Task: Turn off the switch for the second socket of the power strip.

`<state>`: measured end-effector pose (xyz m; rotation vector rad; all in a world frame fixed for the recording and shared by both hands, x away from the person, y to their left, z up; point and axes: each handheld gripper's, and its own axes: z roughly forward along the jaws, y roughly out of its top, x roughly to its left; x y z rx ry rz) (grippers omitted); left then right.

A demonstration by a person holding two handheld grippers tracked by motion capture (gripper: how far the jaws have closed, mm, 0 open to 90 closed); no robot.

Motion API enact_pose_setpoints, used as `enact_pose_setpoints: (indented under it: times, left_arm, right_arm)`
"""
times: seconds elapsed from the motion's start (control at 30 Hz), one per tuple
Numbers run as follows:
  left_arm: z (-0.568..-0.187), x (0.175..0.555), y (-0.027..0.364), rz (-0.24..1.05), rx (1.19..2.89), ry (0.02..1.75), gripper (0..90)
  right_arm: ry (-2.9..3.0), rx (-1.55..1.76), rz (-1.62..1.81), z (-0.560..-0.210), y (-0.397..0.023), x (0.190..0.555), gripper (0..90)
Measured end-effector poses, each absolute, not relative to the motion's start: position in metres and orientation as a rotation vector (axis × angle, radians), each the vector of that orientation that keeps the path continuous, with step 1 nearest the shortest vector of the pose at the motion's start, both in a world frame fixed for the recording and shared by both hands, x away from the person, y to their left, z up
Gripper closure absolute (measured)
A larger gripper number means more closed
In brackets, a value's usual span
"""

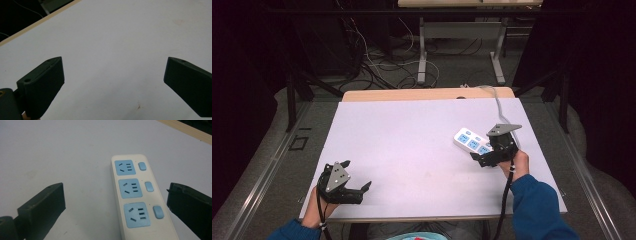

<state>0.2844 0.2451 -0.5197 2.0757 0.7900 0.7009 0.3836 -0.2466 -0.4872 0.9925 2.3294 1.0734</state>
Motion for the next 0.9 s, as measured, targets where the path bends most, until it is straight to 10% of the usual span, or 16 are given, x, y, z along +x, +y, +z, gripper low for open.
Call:
enact_pose_setpoints:
  times: [0.9]
  left_arm:
    - [-0.520, 0.284, 0.245, 0.700, 2.082, 0.785, 3.1]
  right_arm:
    - [2.273, 1.058, 1.066, -0.489, -0.251, 0.413, 0.0]
